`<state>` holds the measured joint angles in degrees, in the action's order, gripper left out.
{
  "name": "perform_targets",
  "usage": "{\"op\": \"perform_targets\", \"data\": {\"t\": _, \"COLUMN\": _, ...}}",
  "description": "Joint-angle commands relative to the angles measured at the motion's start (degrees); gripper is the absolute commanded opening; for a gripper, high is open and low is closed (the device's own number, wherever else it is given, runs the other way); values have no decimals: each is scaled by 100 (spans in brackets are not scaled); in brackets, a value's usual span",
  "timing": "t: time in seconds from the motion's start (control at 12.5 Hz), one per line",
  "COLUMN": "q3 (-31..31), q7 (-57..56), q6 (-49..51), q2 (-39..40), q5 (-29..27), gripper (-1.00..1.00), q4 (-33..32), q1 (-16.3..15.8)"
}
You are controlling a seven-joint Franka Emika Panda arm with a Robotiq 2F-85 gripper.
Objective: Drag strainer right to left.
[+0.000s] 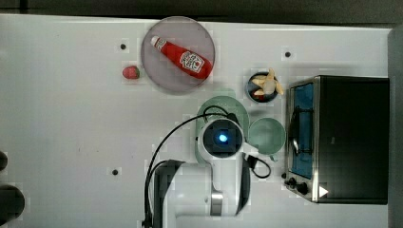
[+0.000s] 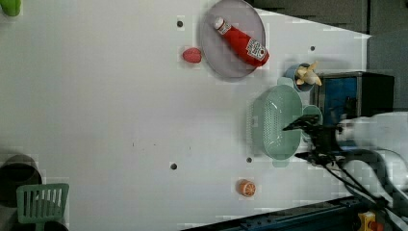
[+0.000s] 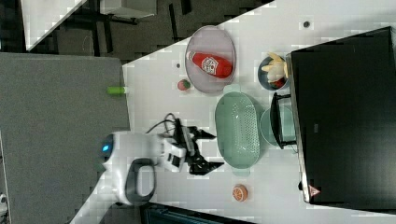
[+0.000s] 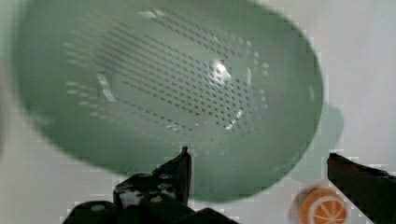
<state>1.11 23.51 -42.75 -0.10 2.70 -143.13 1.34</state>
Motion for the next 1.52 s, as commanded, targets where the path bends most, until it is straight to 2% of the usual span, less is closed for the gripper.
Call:
{"op": "perform_targets", "data": {"t": 0.08, "q3": -26, "q7": 1318, "q6": -800, "q2": 89, "q5": 0, "gripper": 100, "q4": 71, "q1": -12}}
{"op": "perform_targets", "data": {"t": 0.4, "q3": -77, "q7": 1654, "q6": -2107, "q2": 1173, "q5": 0, "gripper": 100, "q4": 89, "q1": -34}}
{"op": "perform_targets", "data": {"t": 0.56, "q3": -79, "q7": 1671, "q6": -2402, "q2": 1526, "q5": 0, "gripper": 100, "q4": 89, "q1": -99}}
{"op": "perform_targets", "data": {"t": 1.04, "q3": -157, "q7": 2815, "q6": -2583, "q2": 1847, "q5": -3, "gripper": 100, "q4": 106, "q1": -500}}
{"op": "perform_targets", "data": {"t": 1.52, "q3": -159, "q7": 3130, "q6": -2576, "q2": 1916, "q5": -5, "gripper": 100, "q4": 151, "q1": -1013}}
